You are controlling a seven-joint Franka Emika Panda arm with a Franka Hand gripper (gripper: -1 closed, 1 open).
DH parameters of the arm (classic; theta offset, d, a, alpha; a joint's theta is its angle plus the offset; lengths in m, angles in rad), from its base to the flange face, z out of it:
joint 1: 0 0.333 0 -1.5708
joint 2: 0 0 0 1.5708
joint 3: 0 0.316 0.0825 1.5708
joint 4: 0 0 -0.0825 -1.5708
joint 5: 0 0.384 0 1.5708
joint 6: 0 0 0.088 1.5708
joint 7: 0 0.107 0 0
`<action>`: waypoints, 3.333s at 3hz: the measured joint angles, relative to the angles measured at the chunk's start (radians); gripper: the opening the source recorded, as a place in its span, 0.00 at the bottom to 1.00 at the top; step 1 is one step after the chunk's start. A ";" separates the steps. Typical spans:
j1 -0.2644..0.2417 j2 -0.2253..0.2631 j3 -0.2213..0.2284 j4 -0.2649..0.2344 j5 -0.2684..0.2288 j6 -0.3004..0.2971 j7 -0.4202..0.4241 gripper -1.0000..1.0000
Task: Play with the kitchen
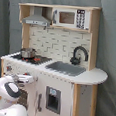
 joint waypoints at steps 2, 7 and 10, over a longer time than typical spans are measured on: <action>0.003 0.000 0.015 0.000 0.004 -0.030 0.121 1.00; 0.282 0.002 -0.058 -0.006 0.006 -0.293 0.279 1.00; 0.445 -0.031 -0.109 0.079 -0.042 -0.520 0.272 1.00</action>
